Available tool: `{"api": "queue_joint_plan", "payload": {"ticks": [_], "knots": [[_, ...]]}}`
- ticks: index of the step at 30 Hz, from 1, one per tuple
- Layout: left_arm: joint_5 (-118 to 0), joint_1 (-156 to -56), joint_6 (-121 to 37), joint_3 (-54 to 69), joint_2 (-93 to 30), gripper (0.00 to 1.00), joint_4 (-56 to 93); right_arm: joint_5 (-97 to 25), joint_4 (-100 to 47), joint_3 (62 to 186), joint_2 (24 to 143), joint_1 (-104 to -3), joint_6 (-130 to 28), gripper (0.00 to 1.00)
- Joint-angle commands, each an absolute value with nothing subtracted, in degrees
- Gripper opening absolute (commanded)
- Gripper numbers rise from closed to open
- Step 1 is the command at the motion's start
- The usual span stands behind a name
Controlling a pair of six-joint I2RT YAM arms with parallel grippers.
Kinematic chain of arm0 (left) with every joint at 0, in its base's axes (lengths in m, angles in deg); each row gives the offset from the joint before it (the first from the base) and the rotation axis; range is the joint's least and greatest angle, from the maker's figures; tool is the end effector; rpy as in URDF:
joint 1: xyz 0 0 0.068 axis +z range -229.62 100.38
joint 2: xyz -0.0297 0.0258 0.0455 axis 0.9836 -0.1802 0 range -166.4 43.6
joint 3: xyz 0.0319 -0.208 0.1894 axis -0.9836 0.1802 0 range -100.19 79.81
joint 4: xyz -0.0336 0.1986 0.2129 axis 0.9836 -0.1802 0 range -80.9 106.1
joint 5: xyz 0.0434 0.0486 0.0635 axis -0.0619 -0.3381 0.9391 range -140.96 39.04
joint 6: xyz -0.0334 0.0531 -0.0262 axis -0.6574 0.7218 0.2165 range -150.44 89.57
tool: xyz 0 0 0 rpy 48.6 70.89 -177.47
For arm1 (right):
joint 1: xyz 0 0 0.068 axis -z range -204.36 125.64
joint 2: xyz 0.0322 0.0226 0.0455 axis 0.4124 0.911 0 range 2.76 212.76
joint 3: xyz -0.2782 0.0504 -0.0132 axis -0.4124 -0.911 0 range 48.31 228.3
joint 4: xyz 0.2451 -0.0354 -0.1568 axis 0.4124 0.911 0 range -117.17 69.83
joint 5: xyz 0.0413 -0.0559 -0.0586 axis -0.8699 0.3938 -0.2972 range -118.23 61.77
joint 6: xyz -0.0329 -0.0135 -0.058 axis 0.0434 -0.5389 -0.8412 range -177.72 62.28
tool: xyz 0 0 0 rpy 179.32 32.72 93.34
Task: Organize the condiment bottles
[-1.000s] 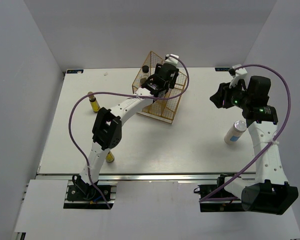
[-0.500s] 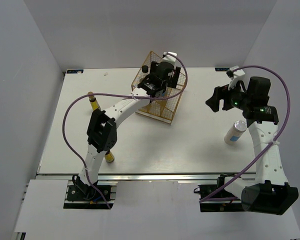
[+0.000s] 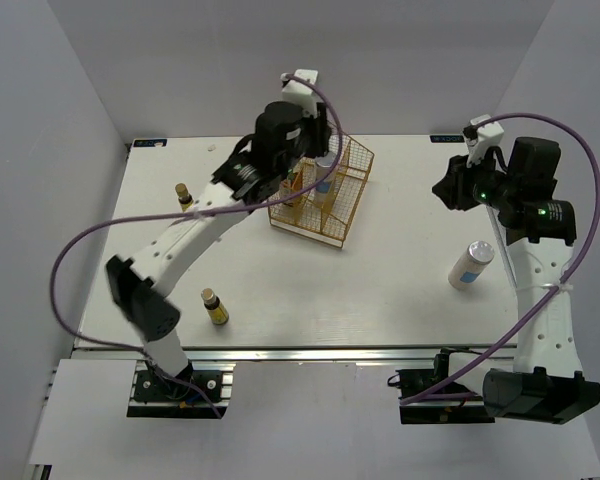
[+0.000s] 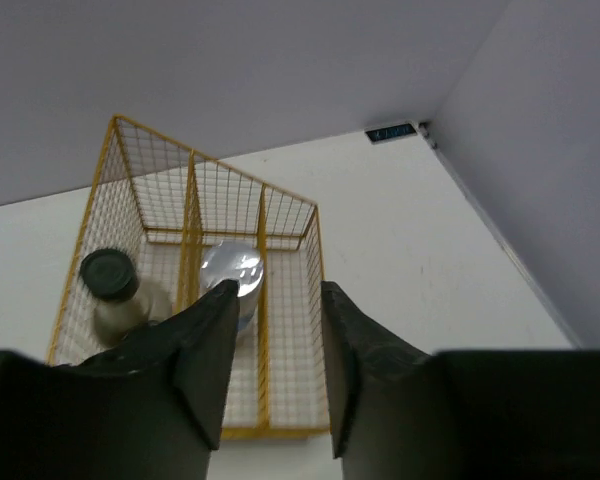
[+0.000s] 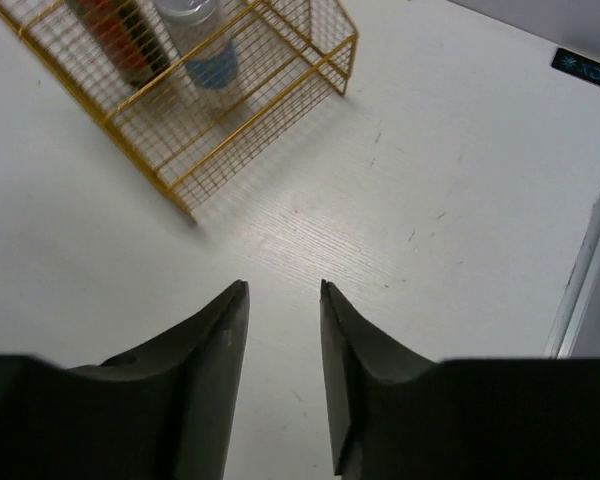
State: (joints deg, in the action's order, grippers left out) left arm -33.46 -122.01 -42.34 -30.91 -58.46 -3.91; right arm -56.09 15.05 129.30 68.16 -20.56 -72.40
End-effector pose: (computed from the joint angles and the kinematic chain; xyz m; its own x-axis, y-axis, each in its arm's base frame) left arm 0.3562 -0.3031 0.4584 -0.2300 -0.0563 -0.9716 0.3861 0.9111 -0.1443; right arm 0.2683 0.0078 0.4410 -0.3418 -0.2018 -0.9178 -0.4598 0.8877 -0.0240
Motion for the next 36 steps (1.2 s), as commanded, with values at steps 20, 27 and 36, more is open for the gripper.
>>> {"api": "queue_joint_plan", "payload": {"ticks": [20,27,36], "knots": [[-40.85,-122.25,-58.65,12.75,-11.15,0.90,-16.85,-28.68,40.52,130.05,76.32,-15.66,-78.11,0.89],[-42.52,-122.25,-56.98,12.31,-12.82,0.92,-17.74,-22.96,34.28,125.13,78.34,-14.42,-79.78,0.89],[-43.05,-122.25,-56.19,13.45,-13.35,0.93,-17.12,-19.53,28.82,121.61,80.89,-12.49,-81.80,0.89]]}}
